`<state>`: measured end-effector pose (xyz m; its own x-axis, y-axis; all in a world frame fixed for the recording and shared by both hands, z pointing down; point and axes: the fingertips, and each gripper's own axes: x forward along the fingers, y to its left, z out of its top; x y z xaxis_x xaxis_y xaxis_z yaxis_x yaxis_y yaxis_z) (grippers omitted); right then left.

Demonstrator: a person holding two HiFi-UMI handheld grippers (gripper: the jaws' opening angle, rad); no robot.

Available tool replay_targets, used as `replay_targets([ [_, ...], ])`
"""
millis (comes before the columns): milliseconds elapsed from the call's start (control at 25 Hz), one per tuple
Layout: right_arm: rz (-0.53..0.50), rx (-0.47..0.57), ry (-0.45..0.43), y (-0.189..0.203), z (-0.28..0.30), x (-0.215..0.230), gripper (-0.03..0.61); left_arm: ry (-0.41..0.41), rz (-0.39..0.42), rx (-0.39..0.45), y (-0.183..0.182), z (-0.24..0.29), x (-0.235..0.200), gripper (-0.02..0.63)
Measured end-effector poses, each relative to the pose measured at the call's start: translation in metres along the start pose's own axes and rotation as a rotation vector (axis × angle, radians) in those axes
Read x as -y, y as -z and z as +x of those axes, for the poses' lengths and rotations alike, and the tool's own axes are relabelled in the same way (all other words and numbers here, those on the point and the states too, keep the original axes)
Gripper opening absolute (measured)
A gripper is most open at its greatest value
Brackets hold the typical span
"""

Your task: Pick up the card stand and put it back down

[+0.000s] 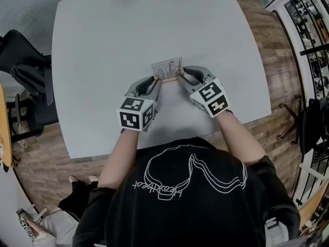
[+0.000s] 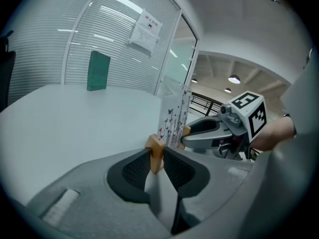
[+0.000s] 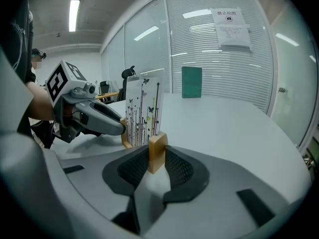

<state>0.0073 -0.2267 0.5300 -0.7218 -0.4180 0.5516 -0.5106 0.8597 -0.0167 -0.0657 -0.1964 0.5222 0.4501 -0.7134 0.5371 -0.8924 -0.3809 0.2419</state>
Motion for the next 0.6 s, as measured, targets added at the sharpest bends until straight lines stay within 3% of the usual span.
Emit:
replay_targets([
  [160,0.001,0.008,0.003,0.002,0.000,-0.001,0.113,0.001,0.013,0.007,0.001,0.000,0.002,0.089],
  [320,0.024,0.040,-0.006,0.000,-0.002,-0.001,0.160,0.003,0.013,0.035,0.000,-0.003,0.001,0.094],
  [600,0.087,0.084,-0.008,-0.011,-0.025,-0.004,0.196,0.029,-0.086,0.074,0.001,-0.027,0.002,0.150],
])
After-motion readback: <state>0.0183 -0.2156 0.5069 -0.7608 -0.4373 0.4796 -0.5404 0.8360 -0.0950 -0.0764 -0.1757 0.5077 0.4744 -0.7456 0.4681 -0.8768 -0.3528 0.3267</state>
